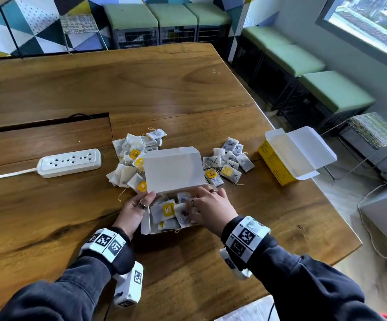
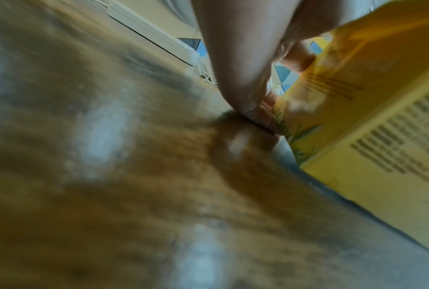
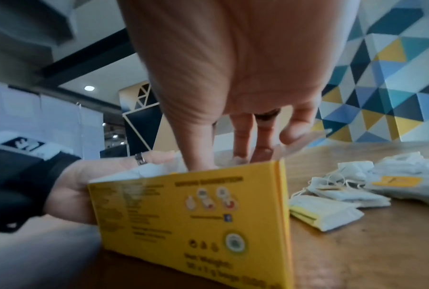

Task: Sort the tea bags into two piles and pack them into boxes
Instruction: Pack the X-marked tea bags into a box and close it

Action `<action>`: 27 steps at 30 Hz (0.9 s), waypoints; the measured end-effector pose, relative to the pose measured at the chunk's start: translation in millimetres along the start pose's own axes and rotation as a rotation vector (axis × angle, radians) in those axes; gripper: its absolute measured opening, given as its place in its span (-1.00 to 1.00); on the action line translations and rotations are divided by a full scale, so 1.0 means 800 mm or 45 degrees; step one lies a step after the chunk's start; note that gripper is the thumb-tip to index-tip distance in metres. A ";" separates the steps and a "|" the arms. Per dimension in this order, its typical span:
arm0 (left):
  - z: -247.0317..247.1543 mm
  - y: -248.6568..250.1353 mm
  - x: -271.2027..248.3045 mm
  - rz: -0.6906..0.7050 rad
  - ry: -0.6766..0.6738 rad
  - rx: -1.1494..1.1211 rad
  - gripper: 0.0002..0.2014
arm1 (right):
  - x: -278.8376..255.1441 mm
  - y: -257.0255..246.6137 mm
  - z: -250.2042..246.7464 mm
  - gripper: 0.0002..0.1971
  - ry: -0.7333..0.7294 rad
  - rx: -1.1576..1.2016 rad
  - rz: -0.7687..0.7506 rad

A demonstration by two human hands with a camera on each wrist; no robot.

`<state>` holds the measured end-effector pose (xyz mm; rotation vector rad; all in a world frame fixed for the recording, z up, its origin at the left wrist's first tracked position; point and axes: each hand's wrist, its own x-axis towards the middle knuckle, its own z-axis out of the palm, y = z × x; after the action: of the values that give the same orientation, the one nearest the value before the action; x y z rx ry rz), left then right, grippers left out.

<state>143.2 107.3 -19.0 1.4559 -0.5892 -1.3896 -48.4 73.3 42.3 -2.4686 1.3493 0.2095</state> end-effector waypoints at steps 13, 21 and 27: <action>-0.001 -0.003 0.001 0.034 -0.013 -0.007 -0.88 | -0.004 -0.014 0.010 -0.60 -0.267 -0.082 -0.267; -0.003 -0.008 0.005 0.031 -0.022 -0.006 -0.88 | -0.003 -0.019 -0.003 -0.58 -0.132 0.004 -0.180; -0.007 -0.010 0.006 0.038 -0.048 -0.018 -0.88 | 0.016 0.031 -0.032 -0.78 0.280 0.718 0.086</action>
<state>146.9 108.3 -29.0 1.4068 -0.6218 -1.3980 -62.9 42.2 57.7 -2.0110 1.3465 -0.3885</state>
